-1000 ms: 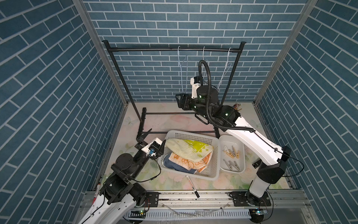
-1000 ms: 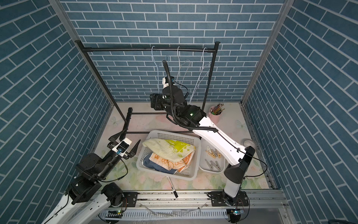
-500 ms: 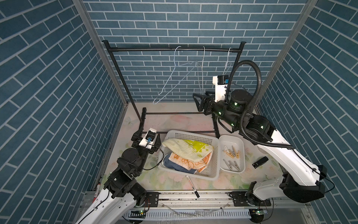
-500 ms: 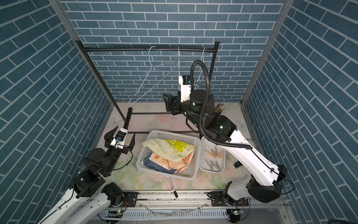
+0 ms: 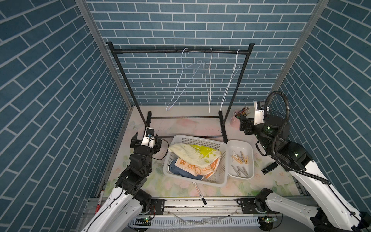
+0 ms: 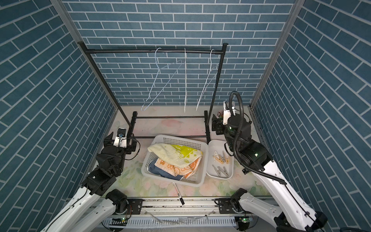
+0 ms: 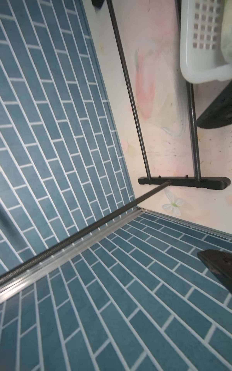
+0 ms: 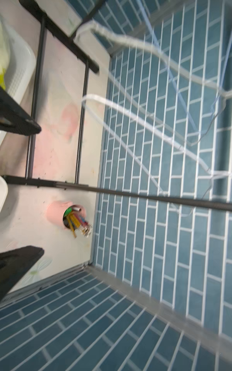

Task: Remove the clothespins securing towels to the hanger
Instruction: Reset both arms

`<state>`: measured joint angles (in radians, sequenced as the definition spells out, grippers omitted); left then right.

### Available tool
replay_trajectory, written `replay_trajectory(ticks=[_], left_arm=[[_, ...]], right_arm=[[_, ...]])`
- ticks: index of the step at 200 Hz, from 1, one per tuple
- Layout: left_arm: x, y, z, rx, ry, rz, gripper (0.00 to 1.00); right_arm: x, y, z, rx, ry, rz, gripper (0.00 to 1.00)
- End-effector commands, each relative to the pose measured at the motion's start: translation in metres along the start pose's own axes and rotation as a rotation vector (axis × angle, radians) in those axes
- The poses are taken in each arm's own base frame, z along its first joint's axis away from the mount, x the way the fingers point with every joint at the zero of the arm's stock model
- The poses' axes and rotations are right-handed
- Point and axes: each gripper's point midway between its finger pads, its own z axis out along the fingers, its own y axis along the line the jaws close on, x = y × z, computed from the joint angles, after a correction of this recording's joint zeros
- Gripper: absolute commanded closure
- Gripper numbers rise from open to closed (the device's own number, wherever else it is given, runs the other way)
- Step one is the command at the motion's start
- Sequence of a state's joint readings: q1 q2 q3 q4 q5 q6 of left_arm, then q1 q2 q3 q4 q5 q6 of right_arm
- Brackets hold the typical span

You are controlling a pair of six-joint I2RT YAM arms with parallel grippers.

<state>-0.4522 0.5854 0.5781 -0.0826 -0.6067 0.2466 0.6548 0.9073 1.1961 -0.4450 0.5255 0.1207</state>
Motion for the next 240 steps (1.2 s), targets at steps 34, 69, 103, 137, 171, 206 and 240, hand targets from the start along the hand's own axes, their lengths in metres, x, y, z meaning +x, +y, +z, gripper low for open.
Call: replay_trajectory(ticks=[34,69,103,137,171,206,240], left_arm=[[0.03,0.041,0.021,-0.118,0.05,-0.227,0.04],[0.048,0.046,0.037,-0.148,0.105,-0.235,0.05],[0.059,0.041,0.052,-0.143,0.132,-0.241,0.04],[0.073,0.036,0.064,-0.149,0.156,-0.234,0.05],[0.09,0.033,0.072,-0.151,0.199,-0.22,0.05],[0.103,0.024,0.081,-0.127,0.218,-0.23,0.05],[0.112,0.009,0.09,-0.072,0.213,-0.248,0.05]], right_arm=[[0.053,-0.084,0.019,0.365,-0.069,0.061,0.06],[0.114,-0.129,0.044,0.547,-0.01,0.153,0.04],[0.173,-0.157,0.071,0.64,0.052,0.207,0.02],[0.216,-0.169,0.097,0.677,0.093,0.166,0.02],[0.221,-0.171,0.113,0.621,0.035,0.117,0.02],[0.22,-0.179,0.124,0.591,0.043,0.114,0.02],[0.23,-0.179,0.123,0.59,0.176,0.056,0.02]])
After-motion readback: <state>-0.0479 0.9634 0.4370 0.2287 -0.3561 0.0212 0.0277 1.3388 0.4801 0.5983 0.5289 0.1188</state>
